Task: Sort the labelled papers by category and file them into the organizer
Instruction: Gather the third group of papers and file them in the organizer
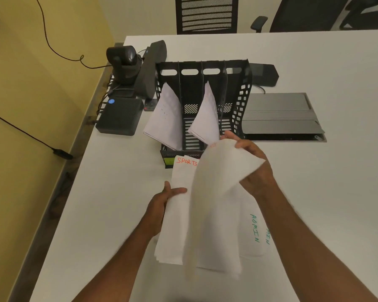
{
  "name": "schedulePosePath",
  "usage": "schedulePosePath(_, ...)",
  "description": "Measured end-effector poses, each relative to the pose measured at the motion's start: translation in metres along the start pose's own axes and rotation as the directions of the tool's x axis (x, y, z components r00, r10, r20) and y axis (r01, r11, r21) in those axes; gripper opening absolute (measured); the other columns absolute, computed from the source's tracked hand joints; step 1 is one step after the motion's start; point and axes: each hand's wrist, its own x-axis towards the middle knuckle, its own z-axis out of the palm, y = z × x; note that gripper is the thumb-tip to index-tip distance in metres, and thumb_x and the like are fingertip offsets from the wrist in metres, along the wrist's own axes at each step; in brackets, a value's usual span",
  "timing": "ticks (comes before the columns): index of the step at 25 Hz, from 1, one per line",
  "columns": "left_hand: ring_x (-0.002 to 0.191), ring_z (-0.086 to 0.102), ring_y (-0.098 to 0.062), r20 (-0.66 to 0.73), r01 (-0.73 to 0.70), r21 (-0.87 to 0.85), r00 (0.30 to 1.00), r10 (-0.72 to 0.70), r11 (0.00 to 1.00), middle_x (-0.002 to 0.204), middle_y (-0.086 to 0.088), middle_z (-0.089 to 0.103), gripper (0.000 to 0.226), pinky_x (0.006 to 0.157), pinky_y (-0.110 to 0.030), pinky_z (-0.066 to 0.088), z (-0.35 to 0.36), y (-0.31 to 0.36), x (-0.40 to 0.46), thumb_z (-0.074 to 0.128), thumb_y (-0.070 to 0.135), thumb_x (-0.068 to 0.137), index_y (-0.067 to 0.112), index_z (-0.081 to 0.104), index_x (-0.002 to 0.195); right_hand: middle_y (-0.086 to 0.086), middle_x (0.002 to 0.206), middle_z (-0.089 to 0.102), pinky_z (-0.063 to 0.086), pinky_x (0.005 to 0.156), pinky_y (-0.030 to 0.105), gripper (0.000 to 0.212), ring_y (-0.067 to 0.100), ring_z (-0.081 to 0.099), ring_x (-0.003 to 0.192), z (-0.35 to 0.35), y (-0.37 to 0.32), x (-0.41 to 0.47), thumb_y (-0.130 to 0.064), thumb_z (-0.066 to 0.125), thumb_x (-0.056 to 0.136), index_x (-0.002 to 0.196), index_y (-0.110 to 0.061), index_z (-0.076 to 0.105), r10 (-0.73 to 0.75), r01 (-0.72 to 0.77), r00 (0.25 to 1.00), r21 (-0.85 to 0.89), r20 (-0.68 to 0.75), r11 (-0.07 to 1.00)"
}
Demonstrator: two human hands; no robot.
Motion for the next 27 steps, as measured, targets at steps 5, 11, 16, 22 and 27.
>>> schedulePosePath(5,0.109,0.067,-0.038,0.077,-0.041,0.007,0.996,0.04,0.999,0.116,-0.019,0.071,0.066,0.094,-0.051,0.053,0.013,0.007,-0.002,0.041,0.063,0.088,0.011,0.073,0.114,0.018,0.112,0.066,0.058,0.073,0.035,0.053,0.028,0.071,0.089,-0.033,0.028,-0.012,-0.05,0.088,0.049,0.084,-0.012,0.075,0.205,-0.244,0.968,0.35,0.147,0.904)
schedulePosePath(11,0.1,0.07,-0.039,0.086,-0.085,0.097,0.993,0.077,0.992,0.106,-0.019,0.075,0.035,0.085,-0.045,0.058,0.019,0.011,-0.008,0.072,0.028,0.086,0.003,0.071,0.11,0.009,0.078,0.068,0.054,0.057,0.025,0.012,0.025,0.065,0.07,-0.029,0.018,0.0,-0.011,0.063,0.084,0.075,-0.014,0.07,0.343,-0.397,0.894,-0.155,-0.287,0.905)
schedulePosePath(16,0.106,0.07,-0.031,0.038,-0.157,0.116,0.987,0.153,0.981,0.118,-0.012,0.072,0.041,0.09,-0.044,0.057,0.015,0.0,-0.006,0.069,0.005,0.088,0.014,0.06,0.127,0.0,0.116,0.066,0.053,0.094,0.037,0.037,0.018,0.064,0.105,-0.042,0.041,-0.01,-0.042,0.056,0.093,0.123,-0.022,0.061,-0.001,-0.335,0.697,-0.327,-0.717,0.883)
schedulePosePath(22,0.112,0.067,-0.032,-0.007,-0.183,0.045,0.983,0.184,0.982,0.122,-0.01,0.07,0.06,0.096,-0.049,0.054,0.008,-0.011,-0.004,0.075,0.008,0.072,0.02,0.056,0.128,0.004,0.128,0.067,0.047,0.102,0.05,0.054,0.028,0.063,0.118,-0.058,0.07,-0.067,-0.058,0.057,0.091,0.131,-0.023,0.061,0.568,-0.606,0.766,-0.041,-0.301,0.794)
schedulePosePath(27,0.108,0.067,-0.035,-0.086,-0.247,-0.093,0.967,0.239,0.965,0.112,-0.013,0.073,0.063,0.091,-0.047,0.055,0.016,-0.006,-0.009,0.073,-0.008,0.064,0.013,0.06,0.122,-0.002,0.109,0.074,0.058,0.085,0.032,0.031,0.012,0.071,0.095,-0.034,0.065,-0.067,-0.014,0.071,0.086,0.116,-0.022,0.067,0.173,-0.396,0.894,-0.547,-0.413,0.738)
